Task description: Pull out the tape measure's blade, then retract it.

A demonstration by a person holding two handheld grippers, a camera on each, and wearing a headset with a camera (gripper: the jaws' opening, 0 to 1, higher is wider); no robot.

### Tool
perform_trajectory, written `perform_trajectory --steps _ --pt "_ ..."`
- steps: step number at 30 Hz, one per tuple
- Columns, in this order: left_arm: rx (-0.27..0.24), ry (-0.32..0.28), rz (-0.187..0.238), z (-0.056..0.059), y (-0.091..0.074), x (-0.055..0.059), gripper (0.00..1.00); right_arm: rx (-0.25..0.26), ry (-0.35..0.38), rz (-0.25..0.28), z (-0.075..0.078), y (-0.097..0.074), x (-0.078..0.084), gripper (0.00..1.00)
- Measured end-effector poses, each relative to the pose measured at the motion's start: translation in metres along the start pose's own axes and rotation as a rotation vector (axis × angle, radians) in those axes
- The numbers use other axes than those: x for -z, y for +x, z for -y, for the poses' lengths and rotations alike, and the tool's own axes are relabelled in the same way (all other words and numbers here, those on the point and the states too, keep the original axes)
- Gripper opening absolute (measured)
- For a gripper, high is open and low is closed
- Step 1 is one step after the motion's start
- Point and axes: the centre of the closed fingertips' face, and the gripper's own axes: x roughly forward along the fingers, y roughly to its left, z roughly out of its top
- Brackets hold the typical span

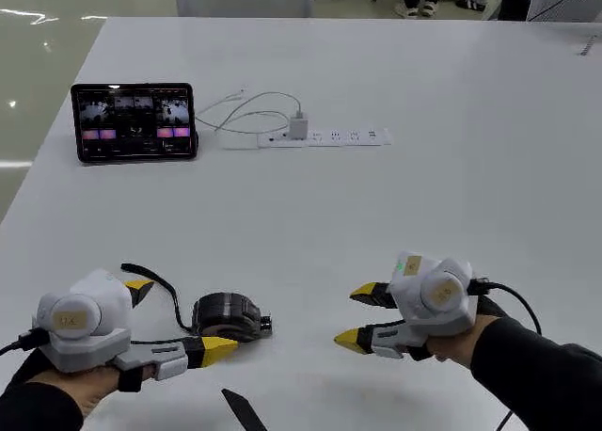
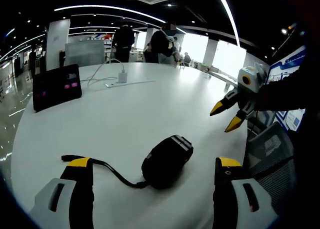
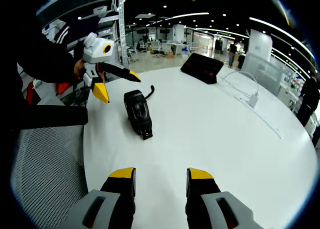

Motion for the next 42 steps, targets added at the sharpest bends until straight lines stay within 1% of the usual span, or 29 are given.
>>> perform_trajectory --steps 2,5,8,10,12,14,17,19,20,22,24,25,28,31,33,35,37,40,42 --pt "0.01 -0.013 0.003 -0.001 -0.004 0.0 0.99 0.013 0.013 0.004 0.002 -0.006 0.004 0.37" --pt "0.014 0.0 0.01 -0.005 -0.011 0.0 0.99 0.031 0.026 0.002 0.006 -0.017 0.013 0.4" --pt "0.003 0.03 -0.006 -0.012 -0.017 0.004 0.99 0.043 0.041 0.003 0.01 -0.029 0.021 0.43" --pt "0.0 0.031 -0.009 -0.015 -0.021 0.005 0.99 0.056 0.044 0.004 0.014 -0.037 0.027 0.46" --pt "-0.007 0.033 -0.007 -0.017 -0.025 0.004 0.99 0.064 0.063 0.006 0.017 -0.043 0.032 0.47" --pt "-0.012 0.037 -0.016 -0.021 -0.028 0.006 0.99 0.069 0.08 0.008 0.02 -0.05 0.038 0.49" --pt "-0.009 0.046 -0.035 -0.022 -0.035 0.01 0.99 0.078 0.092 0.006 0.022 -0.06 0.047 0.53" --pt "-0.012 0.058 -0.041 -0.024 -0.039 0.012 0.99 0.093 0.091 -0.012 0.026 -0.067 0.057 0.55" --pt "-0.01 0.058 -0.041 -0.025 -0.042 0.013 0.99 0.098 0.092 -0.018 0.027 -0.072 0.062 0.56" --pt "-0.012 0.059 -0.035 -0.026 -0.046 0.013 0.99 0.111 0.095 -0.016 0.03 -0.078 0.066 0.58" --pt "-0.019 0.07 -0.038 -0.028 -0.049 0.014 0.99 0.124 0.113 -0.019 0.035 -0.084 0.074 0.61" --pt "-0.018 0.072 -0.038 -0.027 -0.051 0.014 0.99 0.132 0.128 -0.014 0.038 -0.088 0.077 0.62" --pt "-0.007 0.084 -0.035 -0.024 -0.055 0.014 0.99 0.145 0.148 -0.008 0.042 -0.096 0.083 0.66" --pt "-0.007 0.107 -0.049 -0.025 -0.056 0.018 0.99 0.15 0.166 0.004 0.042 -0.103 0.086 0.71" --pt "-0.002 0.106 -0.058 -0.025 -0.059 0.021 0.99 0.148 0.167 0.012 0.041 -0.106 0.089 0.73" --pt "-0.001 0.106 -0.069 -0.025 -0.061 0.024 0.99 0.146 0.173 0.006 0.042 -0.11 0.093 0.78" --pt "0.001 0.108 -0.067 -0.026 -0.063 0.025 0.99 0.147 0.172 0.004 0.04 -0.114 0.093 0.79" --pt "-0.002 0.106 -0.074 -0.026 -0.065 0.027 0.99 0.15 0.18 0.003 0.041 -0.122 0.098 0.83" --pt "-0.007 0.105 -0.075 -0.028 -0.067 0.027 0.99 0.149 0.18 0.013 0.041 -0.126 0.099 0.86"
